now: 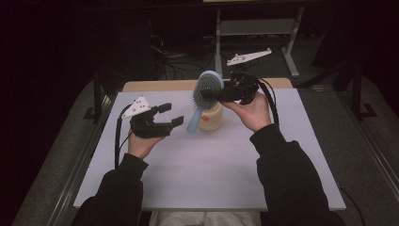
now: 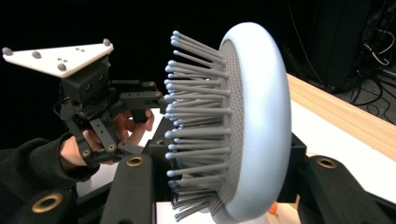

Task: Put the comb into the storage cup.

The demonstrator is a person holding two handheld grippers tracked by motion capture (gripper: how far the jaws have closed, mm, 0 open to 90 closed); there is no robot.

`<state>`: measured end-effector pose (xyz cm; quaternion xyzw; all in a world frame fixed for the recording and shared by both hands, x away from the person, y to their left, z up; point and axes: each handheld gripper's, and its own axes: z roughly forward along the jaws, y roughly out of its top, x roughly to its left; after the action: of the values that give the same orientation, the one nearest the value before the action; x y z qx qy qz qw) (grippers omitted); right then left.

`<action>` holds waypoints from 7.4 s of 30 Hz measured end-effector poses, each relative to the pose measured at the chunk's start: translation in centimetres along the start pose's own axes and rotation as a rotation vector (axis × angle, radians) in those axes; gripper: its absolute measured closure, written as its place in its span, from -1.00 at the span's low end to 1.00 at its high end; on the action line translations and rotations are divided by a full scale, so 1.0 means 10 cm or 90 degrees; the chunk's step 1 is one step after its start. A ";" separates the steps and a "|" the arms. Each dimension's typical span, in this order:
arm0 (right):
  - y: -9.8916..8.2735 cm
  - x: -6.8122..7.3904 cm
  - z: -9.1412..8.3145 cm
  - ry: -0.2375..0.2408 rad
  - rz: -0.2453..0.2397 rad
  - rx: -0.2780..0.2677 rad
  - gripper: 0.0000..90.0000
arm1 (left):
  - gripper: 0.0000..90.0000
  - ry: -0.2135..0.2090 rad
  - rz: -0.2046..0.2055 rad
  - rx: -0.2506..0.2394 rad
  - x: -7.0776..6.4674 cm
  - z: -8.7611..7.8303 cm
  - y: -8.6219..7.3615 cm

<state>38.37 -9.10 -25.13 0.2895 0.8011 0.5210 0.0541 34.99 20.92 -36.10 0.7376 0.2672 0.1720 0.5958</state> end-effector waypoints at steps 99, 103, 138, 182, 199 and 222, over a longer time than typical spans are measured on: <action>0.35 -0.82 0.20 -0.119 -0.009 0.046 0.17 | -1.00 0.085 -0.062 -0.036 0.54 -1.09 -0.96; 0.28 -0.87 0.24 -0.119 -0.001 0.049 0.16 | -1.00 0.082 -0.068 -0.032 0.53 -1.07 -0.97; -0.06 -1.04 0.59 -0.109 0.047 0.081 0.15 | -1.00 0.078 -0.064 -0.023 0.52 -1.06 -1.00; -0.30 -1.34 0.51 -0.098 0.169 0.078 -0.39 | -1.00 0.063 -0.062 -0.014 0.50 -1.03 -1.00; -0.36 -1.32 0.32 -0.107 0.137 0.079 -0.85 | -1.00 0.060 -0.073 -0.006 0.51 -1.02 -1.00; -0.63 -1.22 -0.05 -0.125 0.112 0.031 -1.00 | -1.00 0.055 -0.075 -0.016 0.49 -1.02 -0.97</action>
<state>45.71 -17.71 -33.03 0.4098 0.7756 0.4734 0.0796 31.24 33.36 -43.50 0.7049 0.3335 0.1719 0.6019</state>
